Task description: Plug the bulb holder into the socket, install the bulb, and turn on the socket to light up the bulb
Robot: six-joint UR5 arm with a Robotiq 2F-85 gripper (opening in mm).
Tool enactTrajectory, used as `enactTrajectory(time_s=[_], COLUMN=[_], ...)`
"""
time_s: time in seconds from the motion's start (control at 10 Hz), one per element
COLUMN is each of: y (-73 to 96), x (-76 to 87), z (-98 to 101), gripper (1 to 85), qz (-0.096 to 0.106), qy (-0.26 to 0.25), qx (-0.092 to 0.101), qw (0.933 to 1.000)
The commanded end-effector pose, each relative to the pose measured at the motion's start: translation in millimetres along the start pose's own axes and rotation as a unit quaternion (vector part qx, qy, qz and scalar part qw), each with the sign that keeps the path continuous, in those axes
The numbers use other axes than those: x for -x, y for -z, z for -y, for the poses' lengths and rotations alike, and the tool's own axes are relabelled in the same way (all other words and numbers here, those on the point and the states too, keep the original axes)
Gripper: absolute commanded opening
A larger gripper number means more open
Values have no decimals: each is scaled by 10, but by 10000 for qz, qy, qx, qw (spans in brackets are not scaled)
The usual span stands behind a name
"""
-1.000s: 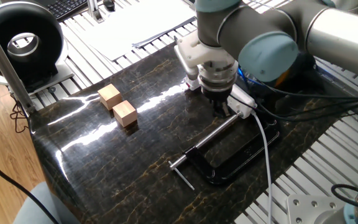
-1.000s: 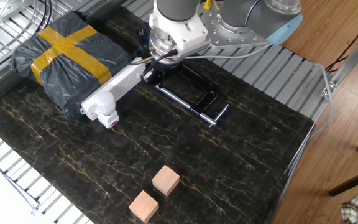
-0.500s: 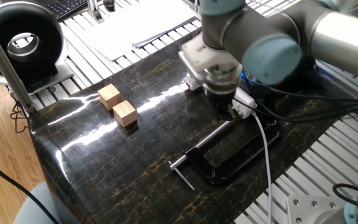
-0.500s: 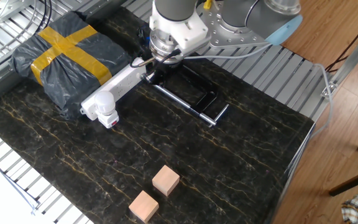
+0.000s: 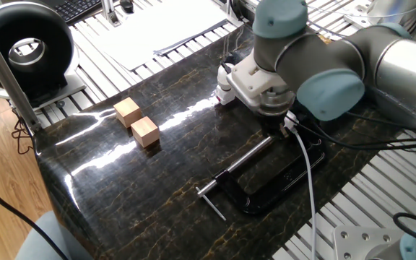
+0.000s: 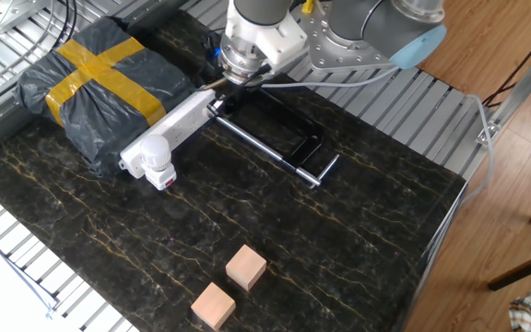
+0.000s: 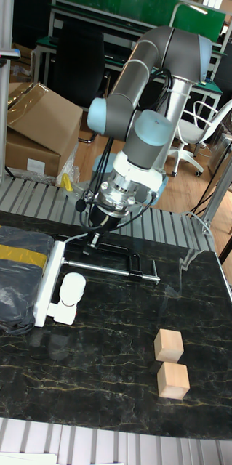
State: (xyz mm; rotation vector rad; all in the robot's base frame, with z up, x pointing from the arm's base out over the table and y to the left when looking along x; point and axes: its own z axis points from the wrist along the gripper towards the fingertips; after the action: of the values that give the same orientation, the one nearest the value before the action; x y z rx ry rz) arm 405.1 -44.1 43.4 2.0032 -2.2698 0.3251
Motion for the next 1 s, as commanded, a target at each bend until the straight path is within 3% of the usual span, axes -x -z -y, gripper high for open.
enactTrajectory(time_s=[0.0, 0.3, 0.5, 0.7, 0.9], y=[29, -182, -197, -214, -251], x=[-84, -183, -306, -366, -357], z=[235, 236, 158, 177, 133], gripper=[13, 13, 13, 13, 13], qz=[-131, -206, -373, -429, -368], qy=[130, 187, 277, 291, 276], qx=[-317, -224, -55, -99, -31], qw=[9993, 9994, 9989, 9986, 9989])
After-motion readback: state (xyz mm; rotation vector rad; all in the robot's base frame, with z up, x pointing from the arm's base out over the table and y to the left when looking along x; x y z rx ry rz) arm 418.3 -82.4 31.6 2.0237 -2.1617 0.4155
